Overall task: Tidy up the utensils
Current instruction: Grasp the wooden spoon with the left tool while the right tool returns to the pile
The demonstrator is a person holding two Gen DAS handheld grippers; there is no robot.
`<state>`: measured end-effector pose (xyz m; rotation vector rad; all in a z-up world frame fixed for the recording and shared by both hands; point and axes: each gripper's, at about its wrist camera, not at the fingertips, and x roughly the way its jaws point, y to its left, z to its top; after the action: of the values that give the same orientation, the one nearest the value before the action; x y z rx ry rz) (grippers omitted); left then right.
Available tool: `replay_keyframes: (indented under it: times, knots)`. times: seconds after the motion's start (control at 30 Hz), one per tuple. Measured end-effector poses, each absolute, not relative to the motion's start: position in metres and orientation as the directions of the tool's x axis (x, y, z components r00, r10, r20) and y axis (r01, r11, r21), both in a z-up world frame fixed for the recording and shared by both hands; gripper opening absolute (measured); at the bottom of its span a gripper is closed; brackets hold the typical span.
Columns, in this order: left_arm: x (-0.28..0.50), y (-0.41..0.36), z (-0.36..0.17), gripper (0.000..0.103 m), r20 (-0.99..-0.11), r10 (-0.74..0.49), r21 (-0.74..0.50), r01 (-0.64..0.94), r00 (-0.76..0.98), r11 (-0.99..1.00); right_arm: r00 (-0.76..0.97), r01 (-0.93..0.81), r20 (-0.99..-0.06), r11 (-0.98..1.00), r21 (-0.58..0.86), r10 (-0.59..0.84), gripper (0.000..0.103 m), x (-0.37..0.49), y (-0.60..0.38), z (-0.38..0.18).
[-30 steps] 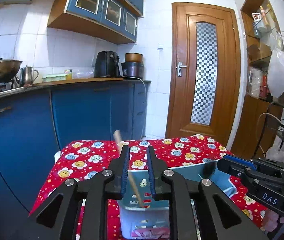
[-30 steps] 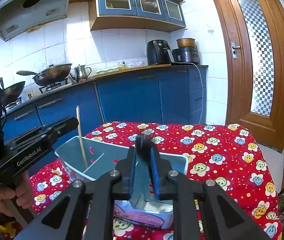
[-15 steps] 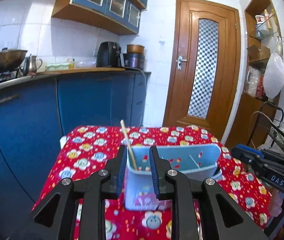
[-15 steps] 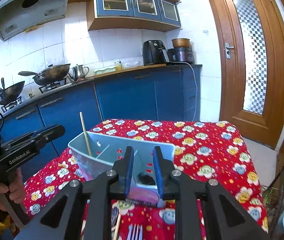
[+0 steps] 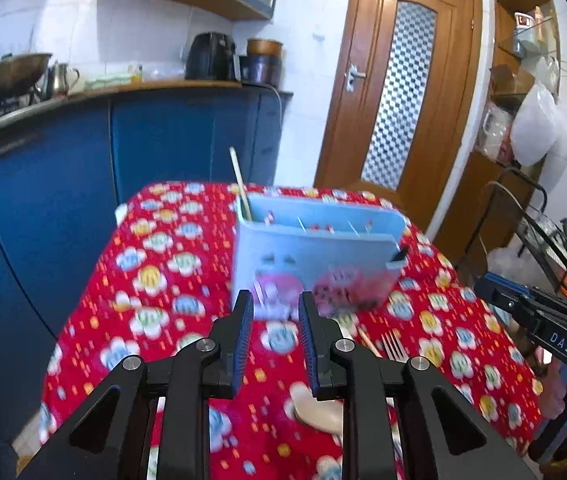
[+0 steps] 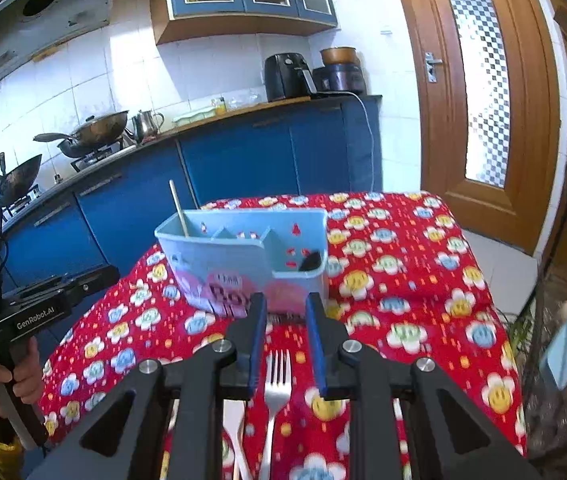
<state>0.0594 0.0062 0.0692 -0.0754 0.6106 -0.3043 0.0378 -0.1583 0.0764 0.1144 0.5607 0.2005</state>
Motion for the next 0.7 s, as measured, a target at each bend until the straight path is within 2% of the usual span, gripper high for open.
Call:
replay_keyframes:
  times: [0.13, 0.43, 0.7]
  knots:
    - [0.047, 0.001, 0.054, 0.027, -0.587, -0.294, -0.147, 0.258, 0.754, 0.955, 0.824, -0.123, -0.529, 0.976, 0.177, 0.2, 0.023, 0.018, -0.165, 0.068]
    - [0.037, -0.005, 0.03, 0.027, -0.657, -0.34, -0.22, 0.26, 0.673, 0.94, 0.81, -0.055, -0.562, 0.976, 0.212, 0.168, 0.027, -0.008, -0.183, 0.047]
    - [0.042, -0.016, 0.009, 0.027, -0.71, -0.334, -0.241, 0.232, 0.62, 0.942, 0.804, -0.061, -0.566, 0.972, 0.229, 0.184, 0.029, -0.013, -0.19, 0.038]
